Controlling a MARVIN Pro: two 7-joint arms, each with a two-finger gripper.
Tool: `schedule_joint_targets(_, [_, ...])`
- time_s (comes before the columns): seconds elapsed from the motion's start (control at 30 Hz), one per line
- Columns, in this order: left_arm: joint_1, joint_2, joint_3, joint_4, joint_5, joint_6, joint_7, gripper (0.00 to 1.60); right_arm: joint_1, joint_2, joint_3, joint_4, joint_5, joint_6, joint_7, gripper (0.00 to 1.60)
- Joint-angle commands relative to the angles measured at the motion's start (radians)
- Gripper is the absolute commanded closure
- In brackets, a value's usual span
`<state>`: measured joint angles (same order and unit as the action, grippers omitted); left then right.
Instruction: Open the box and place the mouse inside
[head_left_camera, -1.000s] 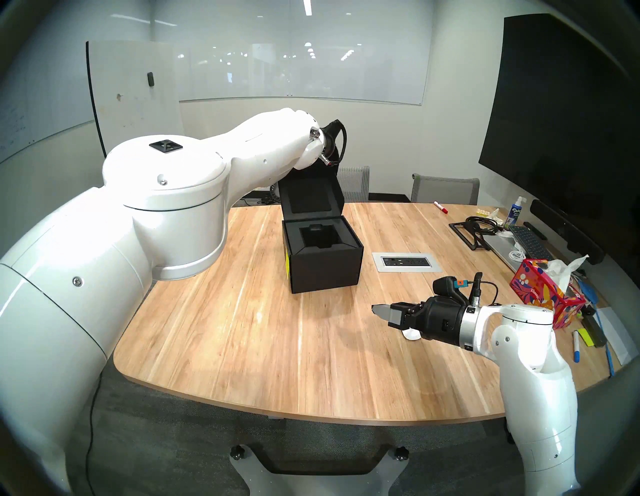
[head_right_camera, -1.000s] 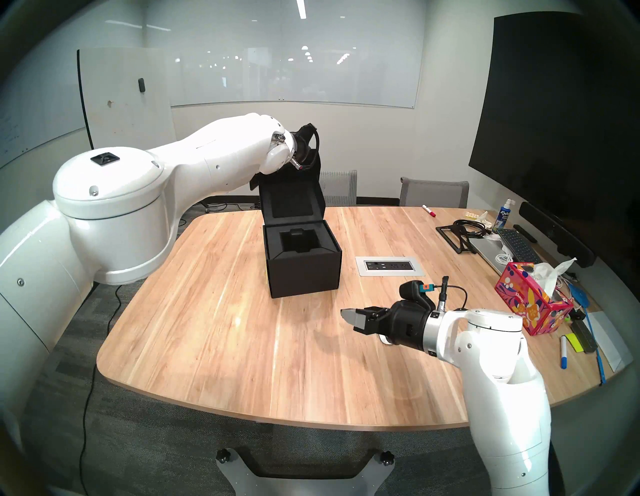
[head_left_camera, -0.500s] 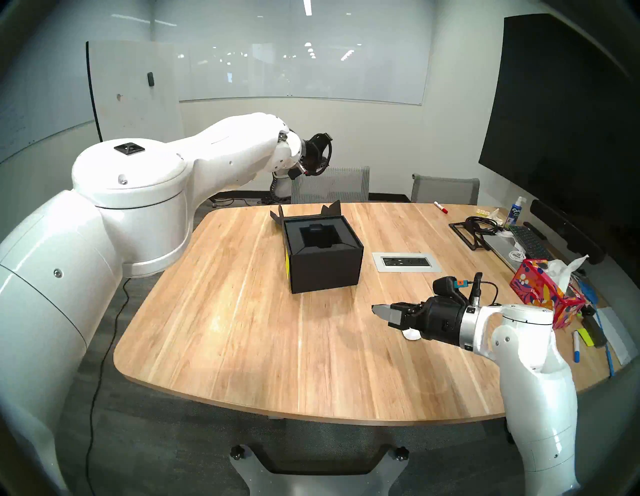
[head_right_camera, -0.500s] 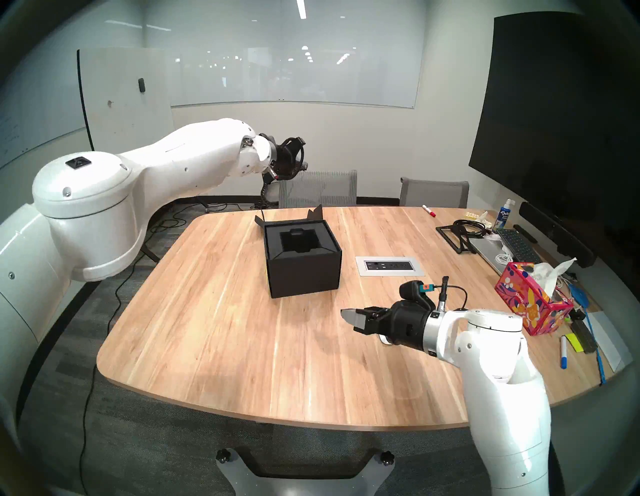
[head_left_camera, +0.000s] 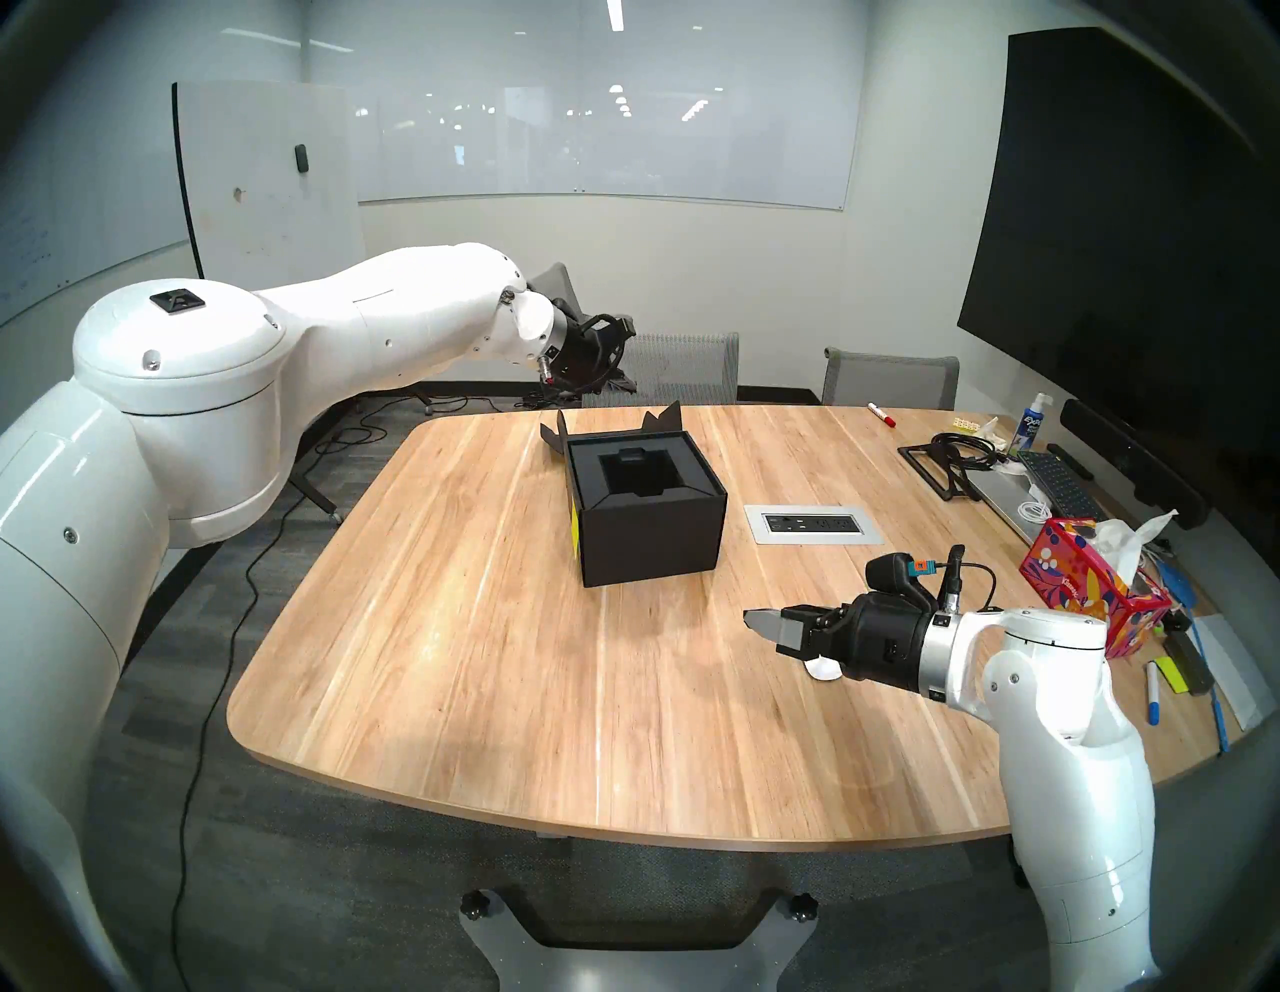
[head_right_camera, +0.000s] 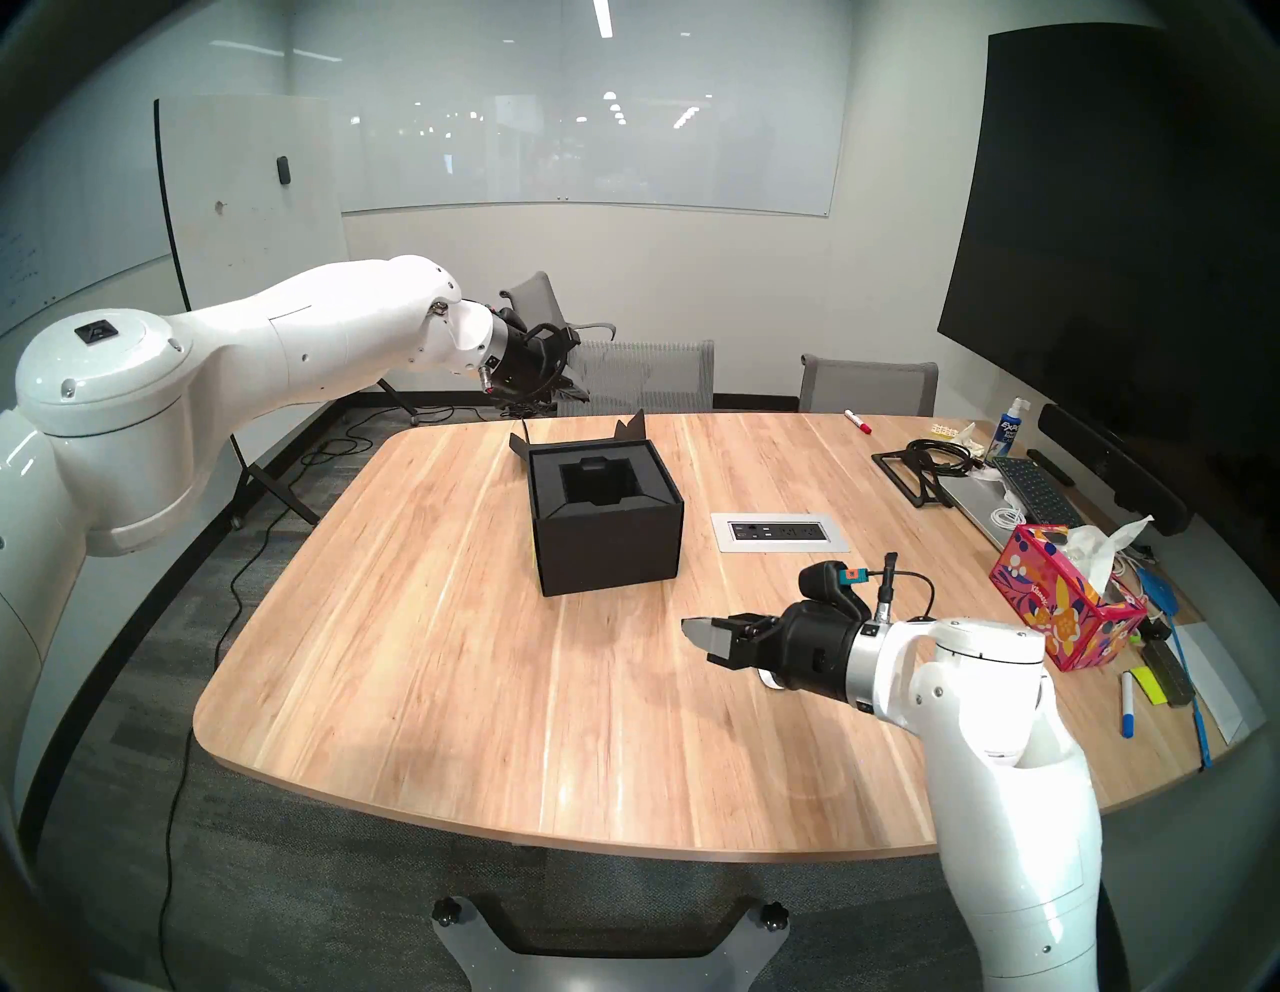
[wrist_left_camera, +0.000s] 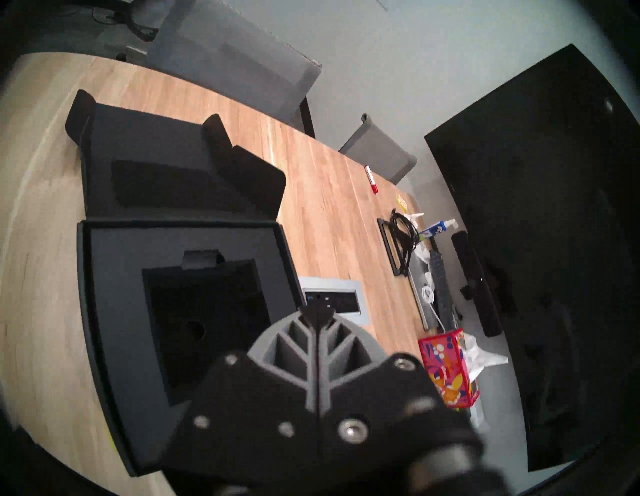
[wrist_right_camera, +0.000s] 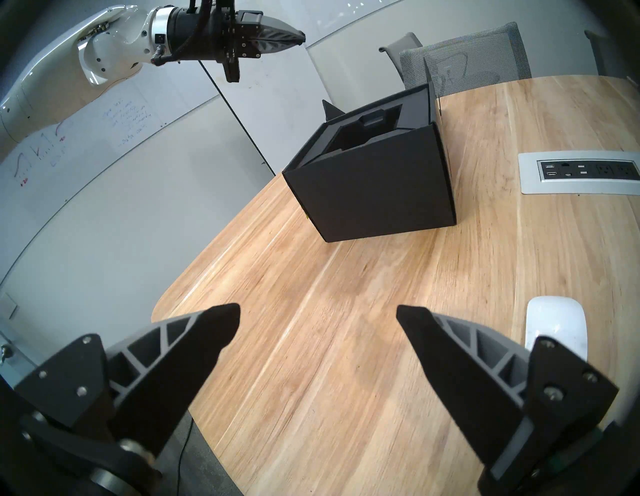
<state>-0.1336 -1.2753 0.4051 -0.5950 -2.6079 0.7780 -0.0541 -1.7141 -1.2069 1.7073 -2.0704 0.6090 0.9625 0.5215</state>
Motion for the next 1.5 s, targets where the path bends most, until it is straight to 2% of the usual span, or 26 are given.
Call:
schedule_joint_targets(0.0, [-0.071, 0.023, 0.045, -0.022, 0.104, 0.132, -0.11, 1.6, 0.007, 0.003, -0.002, -0.019, 0.002, -0.003, 0.0, 0.0])
schedule_joint_targets(0.03, [-0.072, 0.016, 0.055, -0.022, 0.119, 0.128, -0.12, 1.6, 0.007, 0.003, -0.002, -0.019, 0.002, -0.003, 0.0, 0.0])
schedule_joint_targets(0.07, [-0.071, -0.002, 0.061, -0.002, 0.149, 0.156, -0.134, 1.6, 0.007, 0.003, -0.002, -0.02, 0.002, -0.003, 0.0, 0.0])
schedule_joint_targets(0.13, [-0.068, -0.028, 0.077, 0.007, 0.189, 0.149, -0.153, 1.6, 0.007, 0.003, -0.002, -0.02, 0.002, -0.003, -0.001, 0.0])
schedule_joint_targets(0.33, [-0.037, -0.099, 0.09, 0.051, 0.246, 0.118, -0.174, 1.6, 0.007, 0.003, -0.002, -0.02, 0.002, -0.003, -0.001, 0.0])
schedule_joint_targets(0.67, [0.006, -0.183, 0.131, 0.142, 0.341, 0.089, -0.234, 1.6, 0.008, 0.002, -0.002, -0.021, 0.002, -0.003, -0.002, 0.0])
schedule_joint_targets(0.97, [0.072, -0.267, 0.173, 0.279, 0.4, 0.079, -0.267, 1.6, 0.008, 0.002, -0.002, -0.021, 0.002, -0.003, -0.003, 0.0])
schedule_joint_targets(1.3, [0.122, -0.296, 0.231, 0.35, 0.472, 0.093, -0.349, 1.6, 0.008, 0.002, -0.002, -0.022, 0.003, -0.003, -0.003, 0.0])
schedule_joint_targets(1.47, [0.134, -0.272, 0.29, 0.341, 0.545, 0.099, -0.448, 1.6, 0.008, 0.002, -0.002, -0.022, 0.003, -0.003, -0.004, 0.0])
